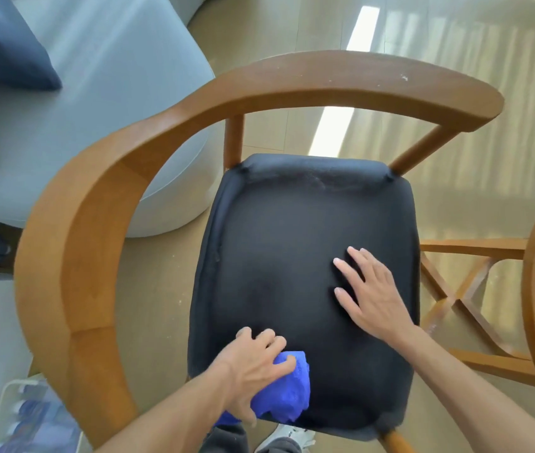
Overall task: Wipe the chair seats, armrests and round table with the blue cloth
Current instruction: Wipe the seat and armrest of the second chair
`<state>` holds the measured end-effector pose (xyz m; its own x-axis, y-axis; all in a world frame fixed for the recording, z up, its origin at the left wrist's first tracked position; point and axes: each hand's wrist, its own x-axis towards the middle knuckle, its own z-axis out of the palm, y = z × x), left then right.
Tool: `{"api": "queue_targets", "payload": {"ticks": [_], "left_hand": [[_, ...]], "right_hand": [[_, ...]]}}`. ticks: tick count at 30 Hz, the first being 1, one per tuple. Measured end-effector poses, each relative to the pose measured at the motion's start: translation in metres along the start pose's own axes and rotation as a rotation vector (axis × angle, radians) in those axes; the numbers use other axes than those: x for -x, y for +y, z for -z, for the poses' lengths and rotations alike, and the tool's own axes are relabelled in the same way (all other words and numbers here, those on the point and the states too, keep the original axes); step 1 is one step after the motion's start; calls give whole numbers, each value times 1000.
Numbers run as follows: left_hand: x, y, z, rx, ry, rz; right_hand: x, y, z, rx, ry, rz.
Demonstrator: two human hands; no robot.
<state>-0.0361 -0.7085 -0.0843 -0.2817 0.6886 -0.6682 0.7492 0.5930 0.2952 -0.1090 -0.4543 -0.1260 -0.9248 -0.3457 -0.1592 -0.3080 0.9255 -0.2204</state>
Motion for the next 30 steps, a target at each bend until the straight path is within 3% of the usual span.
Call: {"api": "queue_targets", "payload": {"ticks": [6,9,14,17,23,30], "left_hand": [[-13,14,-6,161,-43,126],[-15,-26,9,130,158,212],[-24,-103,32,185,505,730],[-24,-76,13,202,632,742],[-16,-41,-14,282,678,785],[-22,-91,7,520,774,835]], "right_hand": [[9,-4,-37,66,5,-67],[9,-1,-44,73,16,-51],[8,3,-51,77,61,-44],[9,1,-51,69,64,-42],[7,-1,-47,62,72,-50],[4,2,-54,61,132,-31]]}}
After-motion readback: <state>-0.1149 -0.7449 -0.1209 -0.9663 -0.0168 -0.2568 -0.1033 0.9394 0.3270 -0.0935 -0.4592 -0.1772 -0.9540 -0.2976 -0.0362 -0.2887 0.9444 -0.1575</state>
